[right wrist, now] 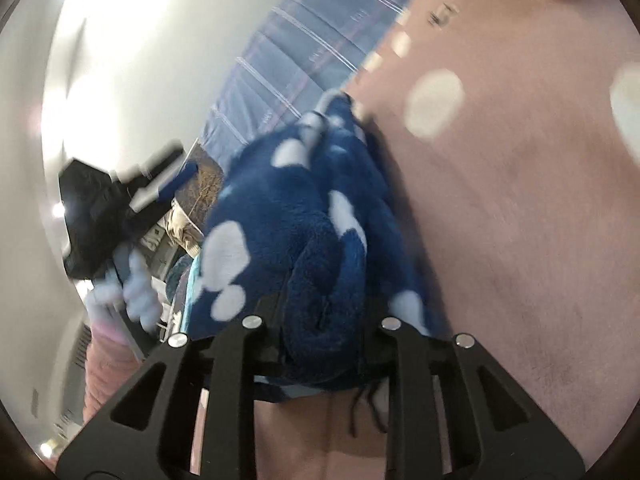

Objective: Fold small clothes
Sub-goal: 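Fold the lifted end over with the right gripper while the left gripper holds the robe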

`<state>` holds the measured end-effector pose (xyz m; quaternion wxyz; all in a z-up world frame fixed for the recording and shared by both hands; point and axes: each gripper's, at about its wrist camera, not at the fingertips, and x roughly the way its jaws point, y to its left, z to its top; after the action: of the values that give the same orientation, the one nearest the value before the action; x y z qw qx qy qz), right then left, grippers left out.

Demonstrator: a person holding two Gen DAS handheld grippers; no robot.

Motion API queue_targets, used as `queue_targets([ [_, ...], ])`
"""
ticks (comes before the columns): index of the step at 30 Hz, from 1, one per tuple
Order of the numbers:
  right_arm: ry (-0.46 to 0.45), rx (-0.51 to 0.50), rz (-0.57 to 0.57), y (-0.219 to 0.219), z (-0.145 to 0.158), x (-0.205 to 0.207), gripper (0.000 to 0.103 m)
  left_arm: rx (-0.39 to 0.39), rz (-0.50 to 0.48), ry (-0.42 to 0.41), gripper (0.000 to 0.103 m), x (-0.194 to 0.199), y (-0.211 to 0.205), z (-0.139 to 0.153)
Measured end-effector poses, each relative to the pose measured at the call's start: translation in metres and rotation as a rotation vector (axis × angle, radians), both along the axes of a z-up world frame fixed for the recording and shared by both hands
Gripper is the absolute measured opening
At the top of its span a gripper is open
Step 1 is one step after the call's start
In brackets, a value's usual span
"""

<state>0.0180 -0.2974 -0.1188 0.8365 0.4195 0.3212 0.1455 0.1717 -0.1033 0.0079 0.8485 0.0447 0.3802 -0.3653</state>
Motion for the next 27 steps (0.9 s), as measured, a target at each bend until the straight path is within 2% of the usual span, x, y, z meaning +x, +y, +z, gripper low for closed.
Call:
queue_targets([
  [1,-0.004,-0.015,-0.017,-0.002,0.003,-0.003,0.023,0.069,-0.015,0.015,0.029,-0.002,-0.009,-0.019],
  [2,-0.009,-0.039,-0.022,-0.002,0.006,-0.003,0.023,0.112,-0.026,-0.016,0.029,-0.008,-0.016,-0.032],
  [4,-0.007,-0.087,-0.014,0.001,0.012,-0.003,0.023,0.146,-0.030,-0.052,0.027,-0.011,-0.024,-0.045],
  [6,0.004,-0.148,0.002,0.004,0.017,-0.004,0.024,0.133,-0.034,-0.019,0.025,-0.006,-0.030,-0.053],
  [8,0.013,-0.220,-0.030,0.005,0.026,-0.010,0.034,0.188,-0.059,-0.040,0.024,-0.006,-0.037,-0.058],
  [9,0.005,-0.260,-0.067,0.004,0.034,-0.016,0.035,0.211,-0.066,-0.046,0.024,-0.006,-0.039,-0.060],
  [12,-0.089,-0.365,-0.150,0.007,0.064,-0.030,0.036,0.211,-0.066,-0.028,0.024,-0.002,-0.038,-0.062],
  [16,-0.248,-0.399,-0.031,0.037,0.094,-0.018,0.036,0.227,-0.052,-0.036,0.024,-0.003,-0.049,-0.064],
  [17,-0.252,-0.422,-0.004,0.048,0.094,-0.009,0.035,0.241,-0.051,-0.047,0.024,-0.004,-0.053,-0.064],
  [18,-0.213,-0.459,0.002,0.056,0.088,0.002,0.035,0.256,-0.051,-0.059,0.024,-0.006,-0.056,-0.064],
  [19,-0.148,-0.493,-0.007,0.060,0.076,0.013,0.034,0.258,-0.050,-0.063,0.024,-0.006,-0.058,-0.064],
  [20,-0.032,-0.504,-0.020,0.060,0.050,0.031,0.033,0.249,-0.050,-0.062,0.024,-0.006,-0.056,-0.064],
  [21,-0.015,-0.478,-0.024,0.057,0.032,0.035,0.031,0.232,-0.052,-0.056,0.024,-0.005,-0.053,-0.065],
  [22,-0.054,-0.466,-0.028,0.055,0.023,0.032,0.031,0.224,-0.051,-0.056,0.024,-0.005,-0.053,-0.066],
  [23,-0.088,-0.501,-0.030,0.058,0.019,0.030,0.031,0.217,-0.049,-0.061,0.024,-0.005,-0.052,-0.067],
  [27,-0.056,-0.538,-0.035,0.064,0.022,0.031,0.031,0.214,-0.051,-0.072,0.024,-0.007,-0.053,-0.065],
])
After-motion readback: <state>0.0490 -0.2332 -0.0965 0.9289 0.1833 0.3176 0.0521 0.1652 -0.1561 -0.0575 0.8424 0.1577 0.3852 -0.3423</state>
